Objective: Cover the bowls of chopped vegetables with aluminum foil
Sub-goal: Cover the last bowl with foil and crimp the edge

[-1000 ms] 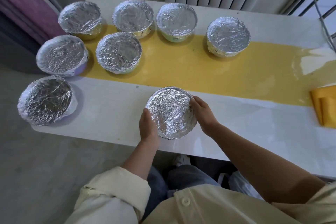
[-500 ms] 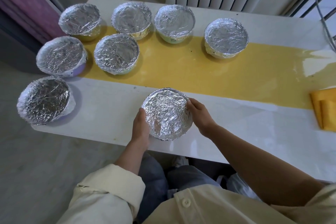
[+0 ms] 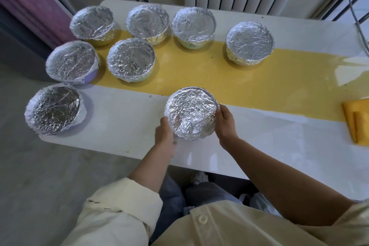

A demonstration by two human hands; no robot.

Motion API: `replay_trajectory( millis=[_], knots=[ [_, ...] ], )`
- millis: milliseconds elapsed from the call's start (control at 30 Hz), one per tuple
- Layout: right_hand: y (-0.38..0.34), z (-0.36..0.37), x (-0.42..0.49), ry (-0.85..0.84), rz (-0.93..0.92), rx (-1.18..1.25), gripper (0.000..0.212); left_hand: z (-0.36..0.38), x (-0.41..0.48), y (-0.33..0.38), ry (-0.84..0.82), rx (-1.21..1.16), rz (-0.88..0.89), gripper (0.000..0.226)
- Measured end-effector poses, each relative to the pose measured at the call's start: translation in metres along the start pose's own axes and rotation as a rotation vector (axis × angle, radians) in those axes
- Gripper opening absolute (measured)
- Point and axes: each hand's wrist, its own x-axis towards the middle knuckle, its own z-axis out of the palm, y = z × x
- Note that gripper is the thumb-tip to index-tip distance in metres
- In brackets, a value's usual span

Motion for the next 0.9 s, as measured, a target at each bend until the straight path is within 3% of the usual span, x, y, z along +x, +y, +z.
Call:
replay_trajectory(
  millis=[100, 233, 367, 500, 667, 900],
  knots=[
    [0.0, 0.008, -0.004, 0.06, 0.002, 0.024, 0.03, 0.015, -0.013, -0.006, -0.122, -0.136, -0.135, 0.024],
    [0.002, 0.015, -0.012, 0.092, 0.001, 0.007, 0.031, 0.017, -0.008, -0.009, -0.062, -0.154, -0.09, 0.037],
    [0.005, 0.017, -0.014, 0.105, -0.028, -0.047, 0.031, 0.011, 0.003, -0.01, -0.042, -0.068, -0.042, 0.039],
    [0.005, 0.011, -0.014, 0.079, -0.032, -0.108, 0.03, 0.0, 0.002, -0.008, -0.087, 0.128, -0.025, 0.015],
    [0.0, 0.003, -0.003, 0.067, -0.05, -0.195, 0.038, -0.005, 0.001, -0.023, -0.072, 0.32, 0.015, 0.039],
    [-0.002, 0.004, -0.001, 0.064, -0.123, -0.306, 0.029, 0.003, 0.005, -0.023, -0.032, 0.377, 0.13, 0.041]
  ],
)
